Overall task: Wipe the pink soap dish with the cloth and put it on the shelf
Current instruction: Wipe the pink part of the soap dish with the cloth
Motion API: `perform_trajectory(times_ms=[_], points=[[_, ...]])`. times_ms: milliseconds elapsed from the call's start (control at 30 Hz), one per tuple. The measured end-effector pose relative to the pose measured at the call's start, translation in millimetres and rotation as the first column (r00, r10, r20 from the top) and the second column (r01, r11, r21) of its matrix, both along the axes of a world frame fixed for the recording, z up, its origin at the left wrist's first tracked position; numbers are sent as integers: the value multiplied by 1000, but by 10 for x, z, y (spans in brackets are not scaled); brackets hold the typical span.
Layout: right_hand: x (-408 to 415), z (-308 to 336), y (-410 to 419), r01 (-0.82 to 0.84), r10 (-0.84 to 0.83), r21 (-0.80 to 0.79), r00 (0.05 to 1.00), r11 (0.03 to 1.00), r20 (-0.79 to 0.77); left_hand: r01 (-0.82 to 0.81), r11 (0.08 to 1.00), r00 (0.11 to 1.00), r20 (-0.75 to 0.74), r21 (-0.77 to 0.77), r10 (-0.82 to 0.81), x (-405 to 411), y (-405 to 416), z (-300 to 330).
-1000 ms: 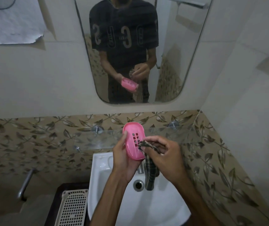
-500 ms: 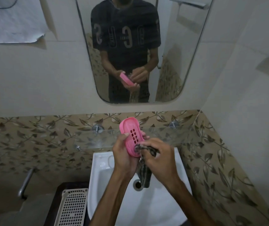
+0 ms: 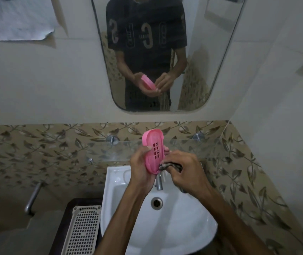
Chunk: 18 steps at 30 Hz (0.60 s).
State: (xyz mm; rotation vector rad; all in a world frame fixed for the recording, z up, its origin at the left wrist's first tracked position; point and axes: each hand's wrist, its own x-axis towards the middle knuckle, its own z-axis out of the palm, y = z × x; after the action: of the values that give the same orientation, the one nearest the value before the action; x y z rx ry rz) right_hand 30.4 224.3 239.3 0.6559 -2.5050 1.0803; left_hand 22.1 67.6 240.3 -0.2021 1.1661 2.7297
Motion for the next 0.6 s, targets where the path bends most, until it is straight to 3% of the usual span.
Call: perform_trajectory(times_ms=[167,300,367,467,600], points=[[218,-69,-229,-84,94,-155,994,984,52,1,1000,998,55,-24,1,7,48,-59],[92,-115,-96,131,-104,-195,985,972,141,-22,1000,1000,-8,3,22,-16,30,-82],[170,-132,-178,143,-107,-227,981,963,162,-45,999,999,-2,-20,45,-4,49,-89],[245,-133,-275,15,5,-199,995,980,98,-62,998,998,9,5,62,-6,60,-89],[65,-119,-127,111,-86,-149,983,983,165,-41,999,998,-41,-17,40,-38,3,-128]])
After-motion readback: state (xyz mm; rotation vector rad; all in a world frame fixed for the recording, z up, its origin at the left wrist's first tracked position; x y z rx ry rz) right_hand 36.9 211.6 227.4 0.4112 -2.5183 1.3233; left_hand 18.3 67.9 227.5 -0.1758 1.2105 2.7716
